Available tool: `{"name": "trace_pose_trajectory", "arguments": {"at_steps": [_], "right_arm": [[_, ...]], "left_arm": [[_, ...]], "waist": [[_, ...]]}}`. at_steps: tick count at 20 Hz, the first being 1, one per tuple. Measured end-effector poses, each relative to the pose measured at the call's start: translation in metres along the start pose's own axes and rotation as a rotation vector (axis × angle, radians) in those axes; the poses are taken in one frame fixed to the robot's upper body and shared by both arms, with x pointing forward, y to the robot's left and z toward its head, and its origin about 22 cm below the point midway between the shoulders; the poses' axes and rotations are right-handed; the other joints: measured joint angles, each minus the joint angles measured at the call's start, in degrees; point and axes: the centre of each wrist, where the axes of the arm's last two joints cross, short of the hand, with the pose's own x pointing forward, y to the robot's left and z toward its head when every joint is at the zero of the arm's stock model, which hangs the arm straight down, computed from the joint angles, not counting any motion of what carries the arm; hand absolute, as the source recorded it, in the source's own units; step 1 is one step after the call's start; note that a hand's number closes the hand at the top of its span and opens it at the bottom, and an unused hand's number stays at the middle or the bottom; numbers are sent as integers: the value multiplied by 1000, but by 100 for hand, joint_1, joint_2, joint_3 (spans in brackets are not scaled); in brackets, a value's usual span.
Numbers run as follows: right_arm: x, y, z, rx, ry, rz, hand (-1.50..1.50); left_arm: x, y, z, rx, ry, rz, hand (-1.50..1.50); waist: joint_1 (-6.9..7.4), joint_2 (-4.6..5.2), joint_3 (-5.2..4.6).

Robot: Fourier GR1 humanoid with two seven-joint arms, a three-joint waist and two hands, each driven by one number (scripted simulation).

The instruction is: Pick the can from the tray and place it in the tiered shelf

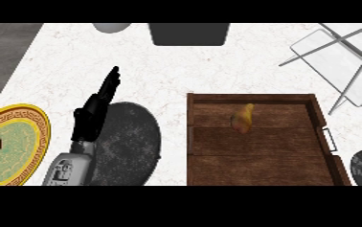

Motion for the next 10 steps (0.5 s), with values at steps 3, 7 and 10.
{"name": "trace_pose_trajectory", "arguments": {"at_steps": [3, 7, 10], "right_arm": [[8, -21, -11, -73, 46, -47, -150], [15, -53, -20, -126, 156, -81, -150], [14, -78, -15, -120, 233, -72, -150]], "left_arm": [[-1, 1, 1, 2, 6, -1, 0], [-8, 2, 6, 11, 17, 0, 0], [-9, 7, 6, 15, 26, 1, 0]], "waist": [[-49, -24, -2], [-104, -57, -7], [-175, -94, -8]]}}
